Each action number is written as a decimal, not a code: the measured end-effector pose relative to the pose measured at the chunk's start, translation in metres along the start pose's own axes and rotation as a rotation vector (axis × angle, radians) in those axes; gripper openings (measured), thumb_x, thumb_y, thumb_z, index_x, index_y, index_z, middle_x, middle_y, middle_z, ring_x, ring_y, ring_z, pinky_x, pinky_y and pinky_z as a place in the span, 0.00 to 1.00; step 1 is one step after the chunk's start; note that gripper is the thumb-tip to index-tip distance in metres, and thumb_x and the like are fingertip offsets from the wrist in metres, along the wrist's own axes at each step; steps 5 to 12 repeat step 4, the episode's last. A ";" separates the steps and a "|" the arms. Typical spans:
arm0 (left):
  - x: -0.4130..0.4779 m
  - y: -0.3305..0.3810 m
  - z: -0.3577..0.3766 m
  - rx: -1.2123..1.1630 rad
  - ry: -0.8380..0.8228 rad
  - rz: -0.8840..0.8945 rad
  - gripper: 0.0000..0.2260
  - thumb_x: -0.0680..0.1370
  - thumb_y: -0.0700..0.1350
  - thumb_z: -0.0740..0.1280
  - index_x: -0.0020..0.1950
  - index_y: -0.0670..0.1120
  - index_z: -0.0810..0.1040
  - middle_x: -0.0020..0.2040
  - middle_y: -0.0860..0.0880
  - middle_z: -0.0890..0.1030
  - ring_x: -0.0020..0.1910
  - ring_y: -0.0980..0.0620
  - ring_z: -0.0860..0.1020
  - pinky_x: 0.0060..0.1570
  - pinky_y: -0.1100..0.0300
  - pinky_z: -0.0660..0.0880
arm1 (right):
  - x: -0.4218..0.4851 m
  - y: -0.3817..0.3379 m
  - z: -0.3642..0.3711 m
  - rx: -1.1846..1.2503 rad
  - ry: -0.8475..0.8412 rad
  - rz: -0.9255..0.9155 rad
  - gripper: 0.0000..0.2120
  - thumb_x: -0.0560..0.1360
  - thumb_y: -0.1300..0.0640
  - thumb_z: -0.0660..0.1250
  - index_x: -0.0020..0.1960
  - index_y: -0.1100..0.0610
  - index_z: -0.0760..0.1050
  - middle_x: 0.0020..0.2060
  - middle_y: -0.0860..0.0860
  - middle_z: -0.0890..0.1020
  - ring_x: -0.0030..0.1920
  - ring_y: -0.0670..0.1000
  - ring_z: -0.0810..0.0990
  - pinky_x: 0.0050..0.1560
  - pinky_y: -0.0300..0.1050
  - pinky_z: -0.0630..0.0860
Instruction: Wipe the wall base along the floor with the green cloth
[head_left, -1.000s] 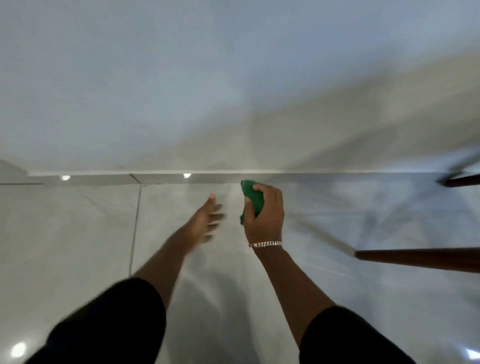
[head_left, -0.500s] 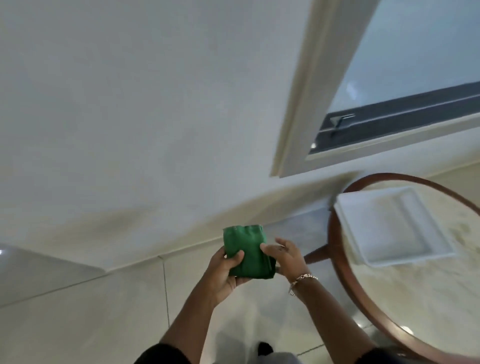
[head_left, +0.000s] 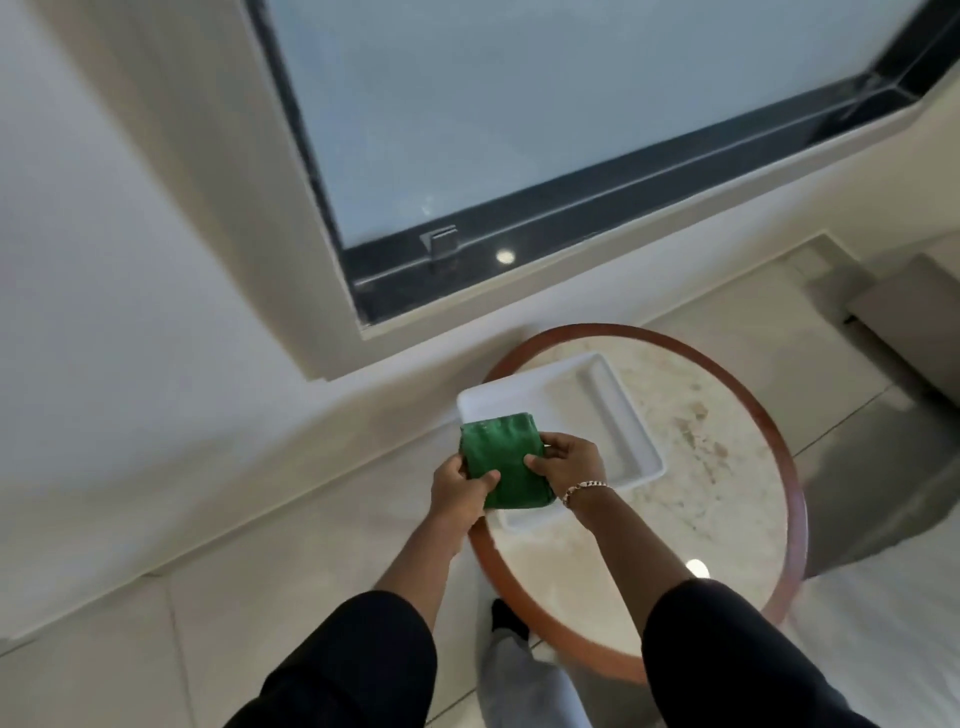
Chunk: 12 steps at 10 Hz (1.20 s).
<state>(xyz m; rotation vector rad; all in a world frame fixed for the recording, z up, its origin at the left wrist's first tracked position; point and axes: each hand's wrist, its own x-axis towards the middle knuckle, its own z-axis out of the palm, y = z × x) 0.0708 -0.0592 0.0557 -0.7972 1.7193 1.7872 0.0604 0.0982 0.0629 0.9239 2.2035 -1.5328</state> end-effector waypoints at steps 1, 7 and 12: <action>0.040 -0.012 0.043 0.082 0.037 -0.013 0.15 0.76 0.37 0.68 0.64 0.42 0.76 0.58 0.43 0.82 0.56 0.44 0.81 0.57 0.46 0.81 | 0.054 0.022 -0.015 -0.074 0.024 0.015 0.17 0.67 0.64 0.75 0.55 0.54 0.83 0.46 0.54 0.87 0.47 0.54 0.85 0.56 0.54 0.82; 0.064 -0.009 0.068 0.200 -0.034 -0.085 0.07 0.78 0.44 0.66 0.55 0.50 0.73 0.48 0.56 0.75 0.50 0.54 0.76 0.62 0.51 0.75 | 0.102 0.051 -0.032 -0.053 -0.056 0.119 0.27 0.71 0.70 0.66 0.69 0.56 0.71 0.63 0.57 0.80 0.61 0.56 0.79 0.64 0.55 0.77; 0.064 -0.009 0.068 0.200 -0.034 -0.085 0.07 0.78 0.44 0.66 0.55 0.50 0.73 0.48 0.56 0.75 0.50 0.54 0.76 0.62 0.51 0.75 | 0.102 0.051 -0.032 -0.053 -0.056 0.119 0.27 0.71 0.70 0.66 0.69 0.56 0.71 0.63 0.57 0.80 0.61 0.56 0.79 0.64 0.55 0.77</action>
